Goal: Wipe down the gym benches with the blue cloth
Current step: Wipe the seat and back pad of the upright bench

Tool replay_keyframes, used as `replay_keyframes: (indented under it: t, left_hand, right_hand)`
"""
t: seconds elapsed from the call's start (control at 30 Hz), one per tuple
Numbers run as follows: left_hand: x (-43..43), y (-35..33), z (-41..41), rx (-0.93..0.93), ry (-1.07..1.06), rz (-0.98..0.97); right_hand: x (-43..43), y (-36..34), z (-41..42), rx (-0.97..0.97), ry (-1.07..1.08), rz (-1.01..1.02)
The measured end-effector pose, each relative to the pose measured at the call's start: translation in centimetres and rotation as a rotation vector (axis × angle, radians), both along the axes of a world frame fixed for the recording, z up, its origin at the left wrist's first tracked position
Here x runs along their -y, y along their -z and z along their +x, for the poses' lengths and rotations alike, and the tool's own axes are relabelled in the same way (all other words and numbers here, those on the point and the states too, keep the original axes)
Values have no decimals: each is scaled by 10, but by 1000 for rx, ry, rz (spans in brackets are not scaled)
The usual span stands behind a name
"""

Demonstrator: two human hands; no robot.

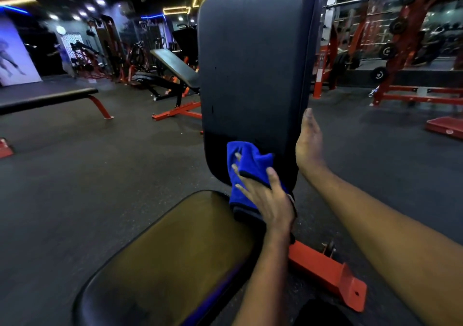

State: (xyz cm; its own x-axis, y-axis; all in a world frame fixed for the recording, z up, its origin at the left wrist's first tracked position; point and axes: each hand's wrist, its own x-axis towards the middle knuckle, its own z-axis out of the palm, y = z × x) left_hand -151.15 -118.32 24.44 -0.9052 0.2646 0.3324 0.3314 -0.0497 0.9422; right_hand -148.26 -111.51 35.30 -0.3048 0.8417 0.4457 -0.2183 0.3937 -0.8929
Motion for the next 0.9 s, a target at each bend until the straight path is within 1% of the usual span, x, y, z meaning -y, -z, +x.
replay_keyframes:
  t: [0.03, 0.07, 0.1, 0.17, 0.2, 0.27, 0.4, 0.5, 0.6, 0.67, 0.8, 0.9]
  left_hand:
    - [4, -12, 0, -15, 25, 43]
    - [6, -25, 1, -88, 37, 62]
    - [8, -43, 1, -203, 24, 63]
    - [5, -61, -9, -378, -24, 39]
    - [3, -61, -13, -409, -44, 25]
    - [6, -52, -4, -410, -47, 11]
    - [16, -14, 21, -384, -37, -31]
    - [4, -49, 8, -344, -61, -73]
    - [-5, -88, -3, -396, -86, -62]
    - [-3, -80, 0, -459, -83, -49]
    - [12, -26, 13, -538, -77, -90]
    - [3, -42, 6, -496, -96, -99]
  right_hand:
    - [-5, -4, 8, 84, -57, 0]
    - [-9, -9, 19, 156, -121, -1]
    - [-13, -16, 28, 217, -194, -13]
    - [-19, -28, 37, 294, -302, -63]
    - [-20, -30, 39, 314, -319, -92]
    - [-19, -31, 38, 340, -322, -112]
    - [-15, -24, 31, 335, -246, -90]
    - [-17, -22, 30, 321, -237, -74]
    - [-19, -22, 32, 308, -261, -72]
    - [-18, -21, 31, 300, -256, -82]
    - [-16, -19, 30, 319, -223, -104]
    - [-14, -20, 32, 323, -241, -91]
